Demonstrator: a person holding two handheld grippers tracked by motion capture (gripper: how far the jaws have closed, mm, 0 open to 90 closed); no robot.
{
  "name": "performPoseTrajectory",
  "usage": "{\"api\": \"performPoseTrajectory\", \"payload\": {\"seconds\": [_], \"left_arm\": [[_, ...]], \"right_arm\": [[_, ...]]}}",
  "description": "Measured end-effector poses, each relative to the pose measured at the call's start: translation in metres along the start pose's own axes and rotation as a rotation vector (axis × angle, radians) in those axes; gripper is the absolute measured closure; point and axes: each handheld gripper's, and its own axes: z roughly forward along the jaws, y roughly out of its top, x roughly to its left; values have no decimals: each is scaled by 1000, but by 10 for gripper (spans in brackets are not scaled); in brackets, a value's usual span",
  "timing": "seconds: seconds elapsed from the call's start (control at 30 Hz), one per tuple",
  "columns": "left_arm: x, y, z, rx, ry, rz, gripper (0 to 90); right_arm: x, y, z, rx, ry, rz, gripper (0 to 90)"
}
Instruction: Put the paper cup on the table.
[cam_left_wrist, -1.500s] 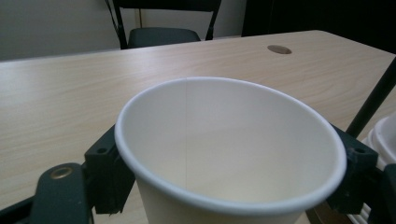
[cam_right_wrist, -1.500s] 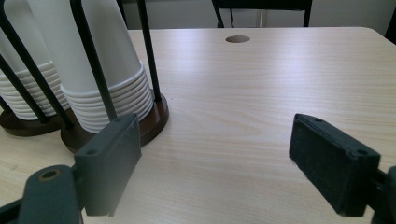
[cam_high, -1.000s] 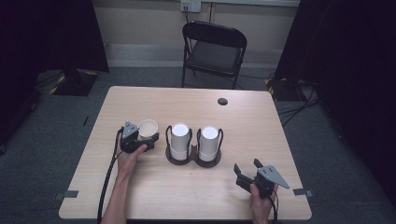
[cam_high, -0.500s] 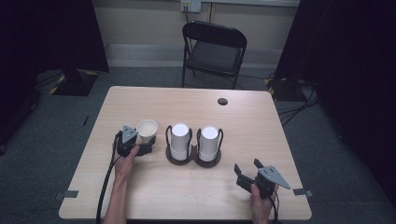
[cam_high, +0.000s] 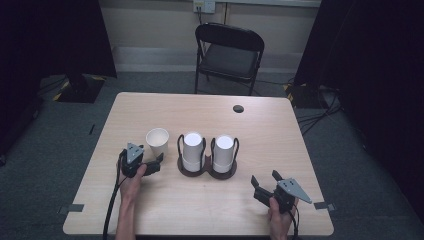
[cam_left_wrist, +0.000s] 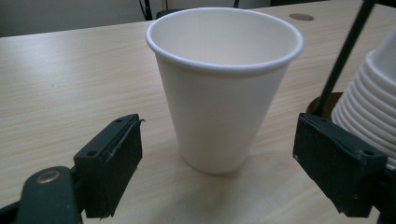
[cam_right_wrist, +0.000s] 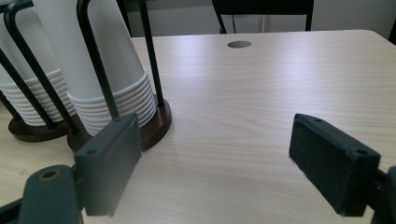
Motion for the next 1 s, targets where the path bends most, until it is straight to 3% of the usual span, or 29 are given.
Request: {"api": "performPoseTrajectory", "payload": {"seconds": [0.3, 0.43, 0.5, 0.63, 0.8, 0.9, 1.0], "left_arm": [[-14, -1, -24, -18, -33, -31, 157], [-23, -1, -36, -20, -24, -24, 156], [-28, 0, -43, -44, -28, -25, 156], [-41, 2, -54, -51, -37, 3, 156], [-55, 0, -59, -52, -58, -6, 155], [-68, -5, -59, -49, -53, 19, 156], [-76, -10, -58, -56, -67, 3, 155]], "right_arm": [[0, 0, 0, -6, -2, 0, 161], [0, 0, -1, -7, -4, 0, 161], [0, 0, -1, -8, -4, 1, 161], [0, 0, 0, -6, -3, -1, 161], [0, 0, -1, -6, -4, 2, 161], [0, 0, -1, -6, -3, 3, 161], [0, 0, -1, -9, -2, 3, 161]]}}
